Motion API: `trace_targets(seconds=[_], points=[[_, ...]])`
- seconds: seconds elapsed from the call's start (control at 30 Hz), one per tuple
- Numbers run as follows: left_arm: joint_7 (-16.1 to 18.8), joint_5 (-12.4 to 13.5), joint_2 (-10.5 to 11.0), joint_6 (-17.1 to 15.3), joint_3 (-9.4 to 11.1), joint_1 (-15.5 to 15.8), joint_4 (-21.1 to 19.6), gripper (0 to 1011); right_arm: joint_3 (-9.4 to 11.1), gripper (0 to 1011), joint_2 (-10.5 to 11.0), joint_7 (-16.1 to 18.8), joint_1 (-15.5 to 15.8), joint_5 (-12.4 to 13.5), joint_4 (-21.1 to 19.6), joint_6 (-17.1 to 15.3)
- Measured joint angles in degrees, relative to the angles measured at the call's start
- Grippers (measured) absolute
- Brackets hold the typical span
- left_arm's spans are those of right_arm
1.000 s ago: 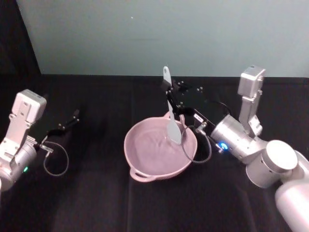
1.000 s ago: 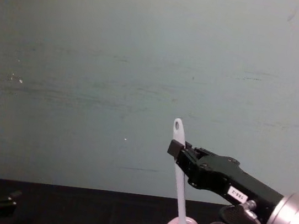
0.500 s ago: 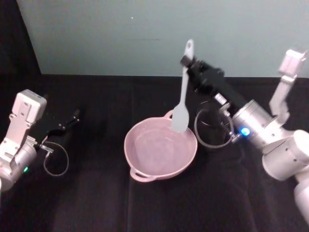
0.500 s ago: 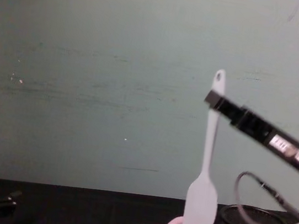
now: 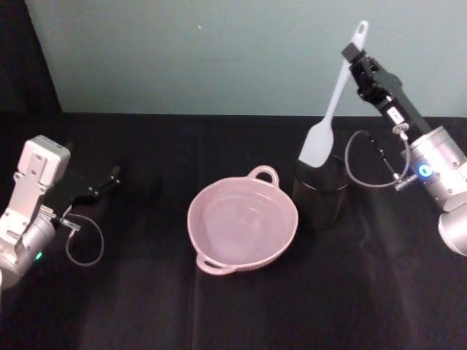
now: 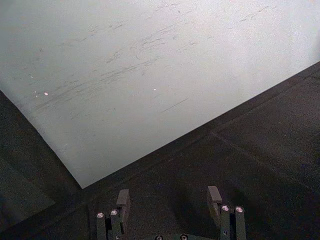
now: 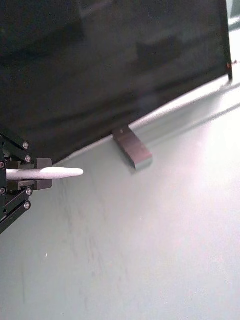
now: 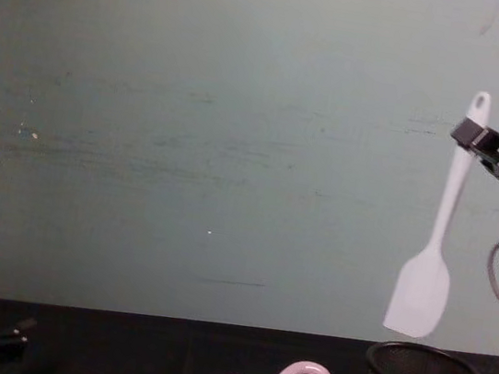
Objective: Use the one hand to pick up the spoon and stir the clear water in the bowl.
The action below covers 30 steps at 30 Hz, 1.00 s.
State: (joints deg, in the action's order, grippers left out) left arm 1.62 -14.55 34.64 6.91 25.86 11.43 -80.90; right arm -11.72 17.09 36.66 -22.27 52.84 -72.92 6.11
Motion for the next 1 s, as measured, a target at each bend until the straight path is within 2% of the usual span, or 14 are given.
trace_targets(seconds=[0.27,0.5,0.73,1.0], points=[[0.0,0.0,0.0,0.0,0.0,0.0,0.0,1011,0.4,123,0.2,1.1,-1.5,2.8,6.3,0.3],[0.0,0.0,0.0,0.0,0.0,0.0,0.0,1011,-0.5,123,-0.6,3.4,-2.7,4.3,13.1,0.7],[0.0,0.0,0.0,0.0,0.0,0.0,0.0,1011,-1.2,122,-0.8,4.6,-2.6,4.3,15.2,1.3],[0.0,0.0,0.0,0.0,0.0,0.0,0.0,1011,-2.2,122,-1.1,6.1,-2.2,3.0,16.8,3.0]])
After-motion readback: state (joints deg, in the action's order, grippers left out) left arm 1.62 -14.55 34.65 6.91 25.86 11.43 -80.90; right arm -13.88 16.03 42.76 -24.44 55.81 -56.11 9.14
